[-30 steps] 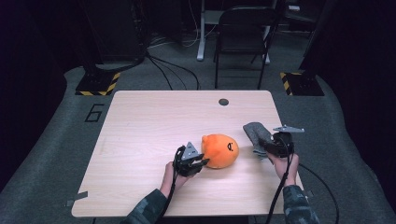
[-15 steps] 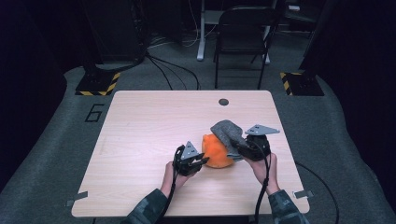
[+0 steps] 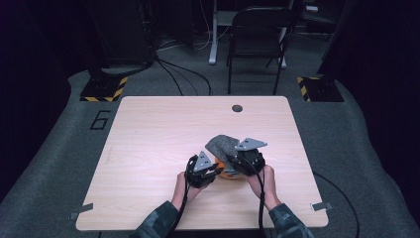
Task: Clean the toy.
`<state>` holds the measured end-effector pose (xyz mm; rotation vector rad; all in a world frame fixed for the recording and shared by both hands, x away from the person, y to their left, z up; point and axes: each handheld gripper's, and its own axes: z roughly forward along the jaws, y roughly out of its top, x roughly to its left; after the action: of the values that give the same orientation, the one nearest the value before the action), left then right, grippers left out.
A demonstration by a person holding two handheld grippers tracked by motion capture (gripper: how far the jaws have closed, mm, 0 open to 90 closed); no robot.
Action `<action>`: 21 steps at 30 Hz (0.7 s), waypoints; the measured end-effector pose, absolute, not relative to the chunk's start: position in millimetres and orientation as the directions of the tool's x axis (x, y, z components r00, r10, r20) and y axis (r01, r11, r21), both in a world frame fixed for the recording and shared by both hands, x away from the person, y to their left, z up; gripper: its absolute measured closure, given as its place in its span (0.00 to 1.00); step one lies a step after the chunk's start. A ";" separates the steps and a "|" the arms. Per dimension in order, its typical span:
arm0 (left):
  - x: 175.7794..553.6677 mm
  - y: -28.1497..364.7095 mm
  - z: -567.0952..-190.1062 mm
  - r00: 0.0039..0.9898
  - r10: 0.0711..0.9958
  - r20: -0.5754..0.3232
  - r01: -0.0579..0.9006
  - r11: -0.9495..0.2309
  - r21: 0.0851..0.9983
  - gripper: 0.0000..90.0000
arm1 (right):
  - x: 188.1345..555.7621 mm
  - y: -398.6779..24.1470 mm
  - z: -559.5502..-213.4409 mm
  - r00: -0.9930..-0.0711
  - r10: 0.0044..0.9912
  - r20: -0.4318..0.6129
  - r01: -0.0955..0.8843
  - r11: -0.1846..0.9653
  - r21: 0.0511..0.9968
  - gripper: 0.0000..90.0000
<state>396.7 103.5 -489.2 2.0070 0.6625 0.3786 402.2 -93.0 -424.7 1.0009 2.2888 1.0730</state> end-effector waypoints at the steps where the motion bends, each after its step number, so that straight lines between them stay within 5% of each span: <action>1: 396.4 103.1 -489.1 0.805 0.593 -0.002 0.295 -0.398 0.868 0.86 | 402.8 -94.6 -425.3 -0.655 0.750 -0.088 0.417 0.457 0.786 0.82; 21: 397.0 102.5 -488.5 0.814 0.580 -0.001 0.288 -0.403 0.868 0.86 | 427.8 -170.6 -447.5 -0.482 0.876 -0.028 0.574 0.340 0.745 0.81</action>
<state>397.0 102.5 -488.5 2.0110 0.6439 0.3725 427.8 -170.6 -447.5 1.2713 2.1824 0.9549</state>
